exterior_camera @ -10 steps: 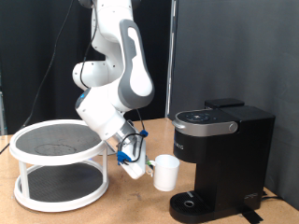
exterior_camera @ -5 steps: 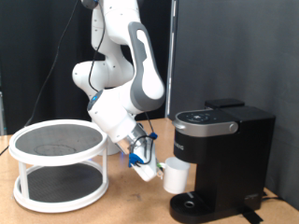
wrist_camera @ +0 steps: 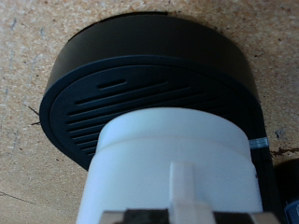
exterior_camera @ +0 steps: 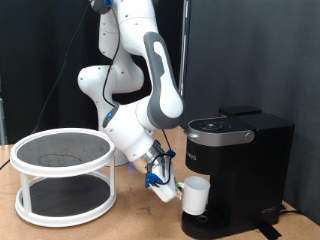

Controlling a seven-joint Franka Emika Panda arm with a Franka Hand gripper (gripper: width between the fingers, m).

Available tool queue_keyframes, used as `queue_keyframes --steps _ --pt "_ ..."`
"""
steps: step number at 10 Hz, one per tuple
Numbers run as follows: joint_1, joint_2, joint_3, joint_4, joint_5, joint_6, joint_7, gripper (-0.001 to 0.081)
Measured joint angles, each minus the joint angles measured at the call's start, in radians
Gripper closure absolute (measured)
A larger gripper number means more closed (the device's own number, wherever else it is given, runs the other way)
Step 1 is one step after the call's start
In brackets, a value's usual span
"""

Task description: Make a cup of coffee with the keurig machine

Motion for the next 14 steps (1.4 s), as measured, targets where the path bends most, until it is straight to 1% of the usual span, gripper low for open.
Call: queue_keyframes --steps 3,8,9,10,11,12,13,14 --pt "0.000 0.033 0.016 0.020 0.066 0.001 -0.066 0.0802" --pt "0.000 0.053 0.025 0.027 0.099 0.001 -0.093 0.0793" --pt "0.000 0.054 0.025 0.027 0.117 0.001 -0.115 0.0620" --pt "0.000 0.054 0.025 0.026 0.134 0.007 -0.131 0.0620" --pt "0.000 0.053 0.024 0.023 0.152 0.019 -0.146 0.0412" --pt "-0.001 0.051 0.023 0.017 0.158 0.025 -0.152 0.0412" --pt "-0.003 0.043 0.019 0.004 0.148 0.024 -0.145 0.0263" --pt "-0.010 0.031 0.014 -0.015 0.123 0.013 -0.135 0.0263"
